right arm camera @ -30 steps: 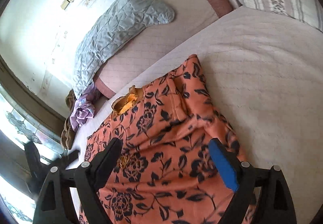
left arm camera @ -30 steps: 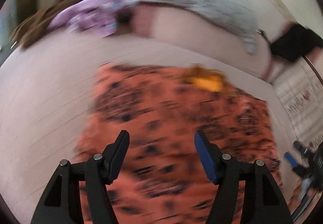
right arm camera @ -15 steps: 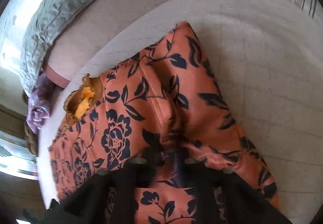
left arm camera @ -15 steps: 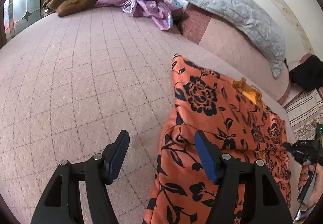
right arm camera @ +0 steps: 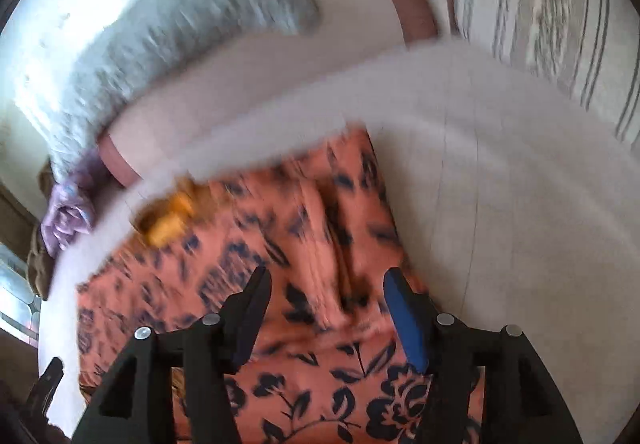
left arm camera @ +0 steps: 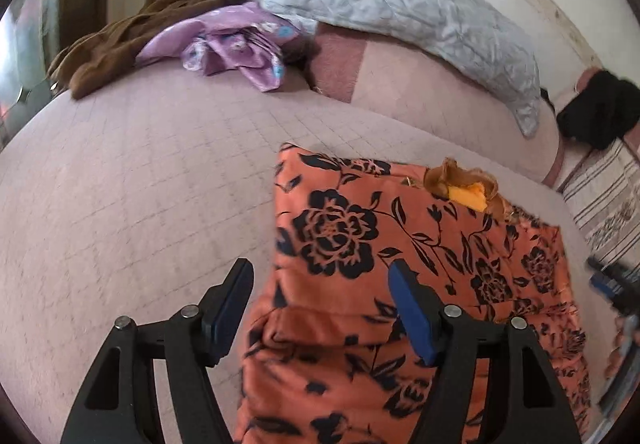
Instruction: Fold small clothes
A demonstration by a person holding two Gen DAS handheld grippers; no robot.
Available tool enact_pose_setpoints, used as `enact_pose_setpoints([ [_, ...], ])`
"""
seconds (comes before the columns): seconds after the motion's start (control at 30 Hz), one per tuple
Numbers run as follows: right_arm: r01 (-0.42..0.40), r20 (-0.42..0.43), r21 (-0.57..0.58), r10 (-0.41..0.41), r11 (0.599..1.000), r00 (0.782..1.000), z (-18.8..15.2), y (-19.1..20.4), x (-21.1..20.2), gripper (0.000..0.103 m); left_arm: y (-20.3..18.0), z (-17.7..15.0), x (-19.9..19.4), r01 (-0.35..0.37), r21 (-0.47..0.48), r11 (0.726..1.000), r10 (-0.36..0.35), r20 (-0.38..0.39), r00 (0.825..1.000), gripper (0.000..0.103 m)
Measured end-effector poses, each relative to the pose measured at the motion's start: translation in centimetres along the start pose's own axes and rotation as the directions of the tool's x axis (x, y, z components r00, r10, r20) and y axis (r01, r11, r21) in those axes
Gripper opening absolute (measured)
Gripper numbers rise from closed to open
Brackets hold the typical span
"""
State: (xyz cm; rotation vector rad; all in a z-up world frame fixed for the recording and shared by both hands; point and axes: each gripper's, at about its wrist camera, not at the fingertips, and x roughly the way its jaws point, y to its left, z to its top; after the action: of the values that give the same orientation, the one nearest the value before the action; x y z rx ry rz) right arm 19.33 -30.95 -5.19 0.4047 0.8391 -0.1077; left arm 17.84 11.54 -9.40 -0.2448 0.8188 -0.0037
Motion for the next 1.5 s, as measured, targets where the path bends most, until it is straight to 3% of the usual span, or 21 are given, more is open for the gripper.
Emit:
enact_pose_setpoints([
  [0.07, -0.081, 0.023, -0.009, 0.081, 0.997, 0.996, 0.6, 0.4, -0.5, 0.063, -0.6, -0.2, 2.6, -0.052, 0.026, 0.998, 0.054, -0.069, 0.996, 0.071],
  [0.13, -0.212, -0.020, 0.004, 0.212, 0.977, 0.977, 0.9, 1.1, 0.8, 0.064, -0.5, -0.7, 4.9, -0.103, 0.041, 0.994, 0.108, -0.153, 0.982, 0.073],
  [0.17, -0.245, -0.055, 0.027, 0.246, 0.969, 0.968, 1.1, 1.5, 2.4, 0.068, -0.5, -0.8, 4.9, -0.105, 0.041, 0.994, 0.109, -0.136, 0.985, 0.074],
  [0.23, -0.224, -0.200, 0.120, 0.245, 0.967, 0.949, 0.4, 0.2, 7.2, 0.068, -0.8, -0.6, 4.6, -0.116, 0.060, 0.991, 0.123, -0.138, 0.983, 0.075],
  [0.27, -0.224, -0.209, 0.164, 0.255, 0.961, 0.944, 0.1, -0.6, 8.2, 0.066, -0.8, -0.6, 4.5, -0.115, 0.058, 0.992, 0.122, -0.144, 0.982, 0.074],
  [0.33, -0.241, -0.152, 0.161, 0.266, 0.957, 0.952, 0.7, -0.3, 7.0, 0.067, -0.4, -0.4, 3.9, -0.118, 0.054, 0.991, 0.124, -0.121, 0.985, 0.074],
  [0.43, -0.314, -0.086, 0.095, 0.323, 0.944, 0.943, 1.2, 0.9, 4.8, 0.069, 0.2, -0.4, 4.7, -0.128, 0.038, 0.991, 0.132, -0.140, 0.981, 0.077],
  [0.47, -0.314, -0.088, 0.076, 0.320, 0.946, 0.943, 1.1, 1.1, 4.9, 0.076, 0.2, -0.4, 4.6, -0.129, 0.031, 0.991, 0.132, -0.136, 0.982, 0.077],
  [0.5, -0.282, -0.117, 0.053, 0.286, 0.958, 0.951, 0.9, 1.2, 5.9, 0.077, 0.1, -0.3, 4.5, -0.136, 0.036, 0.990, 0.140, -0.142, 0.980, 0.077],
  [0.53, -0.193, -0.181, 0.040, 0.197, 0.980, 0.963, 0.4, 0.7, 7.8, 0.074, -0.2, -0.2, 4.4, -0.143, 0.045, 0.989, 0.148, -0.150, 0.978, 0.077],
  [0.57, -0.185, -0.190, 0.057, 0.192, 0.981, 0.963, 0.0, 0.2, 8.3, 0.073, -0.3, -0.2, 4.3, -0.145, 0.055, 0.988, 0.151, -0.150, 0.977, 0.077],
  [0.67, -0.251, -0.130, 0.040, 0.254, 0.967, 0.958, -0.1, 0.8, 5.6, 0.073, -0.5, -0.4, 3.8, -0.168, 0.086, 0.982, 0.179, -0.134, 0.975, 0.076],
  [0.77, -0.259, -0.110, -0.013, 0.256, 0.966, 0.960, -0.8, 1.4, 3.5, 0.074, -0.4, -0.7, 3.0, -0.162, 0.060, 0.985, 0.169, -0.144, 0.975, 0.076],
  [0.87, -0.204, -0.219, -0.050, 0.189, 0.978, 0.957, -2.2, 1.3, 6.0, 0.074, -0.8, -1.0, 1.3, -0.159, 0.063, 0.985, 0.166, -0.131, 0.977, 0.076],
  [0.93, -0.228, -0.237, -0.032, 0.214, 0.973, 0.948, -2.4, 0.5, 6.7, 0.074, -0.8, -0.8, -0.4, -0.153, 0.059, 0.986, 0.159, -0.108, 0.981, 0.076],
  [1.17, -0.311, -0.130, -0.014, 0.306, 0.950, 0.943, -2.4, 2.1, -0.3, 0.074, -1.2, -1.2, -5.4, -0.149, 0.049, 0.988, 0.152, -0.067, 0.986, 0.076],
  [1.33, -0.296, -0.176, -0.044, 0.284, 0.954, 0.942, -7.7, -0.2, -5.8, 0.074, -1.5, -2.7, -9.3, -0.136, 0.052, 0.989, 0.138, -0.035, 0.990, 0.076],
  [1.5, -0.228, -0.208, -0.078, 0.208, 0.970, 0.956, -12.4, -5.6, -10.7, 0.074, -1.4, -4.8, -12.1, -0.141, 0.058, 0.988, 0.143, -0.025, 0.989, 0.076],
])
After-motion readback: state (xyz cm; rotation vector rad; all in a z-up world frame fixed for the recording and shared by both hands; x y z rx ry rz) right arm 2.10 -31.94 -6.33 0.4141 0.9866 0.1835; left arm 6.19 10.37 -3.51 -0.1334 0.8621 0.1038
